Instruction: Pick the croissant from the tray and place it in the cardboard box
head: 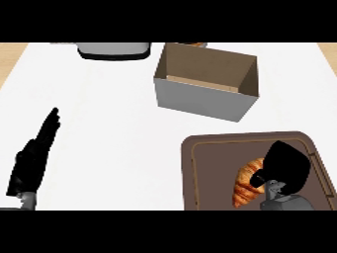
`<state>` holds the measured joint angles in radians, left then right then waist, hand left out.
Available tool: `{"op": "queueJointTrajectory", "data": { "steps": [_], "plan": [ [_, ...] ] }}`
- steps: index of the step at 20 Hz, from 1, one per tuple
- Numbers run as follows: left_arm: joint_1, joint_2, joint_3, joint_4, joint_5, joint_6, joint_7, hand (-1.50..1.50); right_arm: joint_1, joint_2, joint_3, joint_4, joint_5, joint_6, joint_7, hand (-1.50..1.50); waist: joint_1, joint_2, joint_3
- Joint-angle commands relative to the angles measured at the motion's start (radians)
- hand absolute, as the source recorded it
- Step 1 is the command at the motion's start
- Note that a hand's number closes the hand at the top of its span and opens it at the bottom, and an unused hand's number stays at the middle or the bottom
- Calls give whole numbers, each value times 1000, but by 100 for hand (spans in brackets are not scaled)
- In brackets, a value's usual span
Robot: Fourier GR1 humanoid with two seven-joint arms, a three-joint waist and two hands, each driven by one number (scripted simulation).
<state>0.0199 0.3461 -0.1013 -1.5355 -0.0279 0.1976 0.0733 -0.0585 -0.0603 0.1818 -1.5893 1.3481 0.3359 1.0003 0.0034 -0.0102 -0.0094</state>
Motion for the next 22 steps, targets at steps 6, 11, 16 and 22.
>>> {"op": "queueJointTrajectory", "data": {
  "steps": [6,11,16,22],
  "plan": [
    [-56,-17,-38,3,-11,-25,0,0,-234,-231,50,63,-209,24,-626,150,108,43,20],
    [-60,-18,-38,-4,-15,-21,-1,0,-317,-405,-35,116,-342,-16,-984,150,91,45,21],
    [-81,-26,-38,-6,-16,-17,8,0,-422,-526,-181,270,-498,-68,-1309,150,78,47,19],
    [-79,-22,-30,4,-7,-27,5,0,-534,-516,-323,439,-783,34,-1634,150,81,43,18]
  ]
}}
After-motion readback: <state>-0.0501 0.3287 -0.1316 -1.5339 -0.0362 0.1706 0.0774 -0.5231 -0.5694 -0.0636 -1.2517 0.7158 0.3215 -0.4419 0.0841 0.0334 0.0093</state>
